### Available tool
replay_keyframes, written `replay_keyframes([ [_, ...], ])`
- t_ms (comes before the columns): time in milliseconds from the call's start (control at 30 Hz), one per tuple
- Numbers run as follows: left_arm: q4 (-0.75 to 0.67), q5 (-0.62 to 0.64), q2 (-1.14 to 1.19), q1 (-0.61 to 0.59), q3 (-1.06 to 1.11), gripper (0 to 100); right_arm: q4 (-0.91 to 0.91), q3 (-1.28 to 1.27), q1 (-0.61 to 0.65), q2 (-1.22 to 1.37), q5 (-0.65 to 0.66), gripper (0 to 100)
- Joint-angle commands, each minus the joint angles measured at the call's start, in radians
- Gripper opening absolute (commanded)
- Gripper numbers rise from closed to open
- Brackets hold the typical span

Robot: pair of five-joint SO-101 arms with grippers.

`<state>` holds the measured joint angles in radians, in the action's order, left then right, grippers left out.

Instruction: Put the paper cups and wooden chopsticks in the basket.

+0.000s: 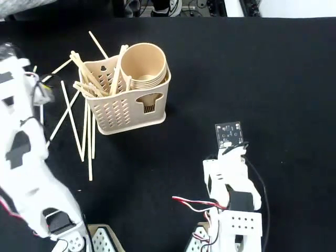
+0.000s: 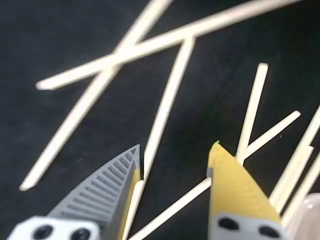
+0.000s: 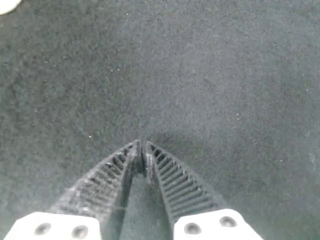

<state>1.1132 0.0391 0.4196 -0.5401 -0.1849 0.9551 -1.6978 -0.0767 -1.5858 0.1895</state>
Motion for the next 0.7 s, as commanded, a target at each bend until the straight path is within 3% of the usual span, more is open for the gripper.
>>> replay_keyframes([
  [0, 0.008, -0.012, 0.176, 0.064, -0.179, 23, 0.003, 0.002, 0.011, -0.01, 0.005, 1.2],
  [400, 0.023, -0.017, 0.451, -0.045, -0.443, 22, 0.003, 0.002, 0.011, -0.01, 0.005, 1.2],
  [500, 0.13, -0.025, 0.434, -0.061, -0.524, 22, 0.003, 0.002, 0.011, -0.01, 0.005, 1.2],
  [667, 0.39, -0.143, 0.396, -0.027, -0.759, 22, 0.003, 0.002, 0.011, -0.01, 0.005, 1.2],
])
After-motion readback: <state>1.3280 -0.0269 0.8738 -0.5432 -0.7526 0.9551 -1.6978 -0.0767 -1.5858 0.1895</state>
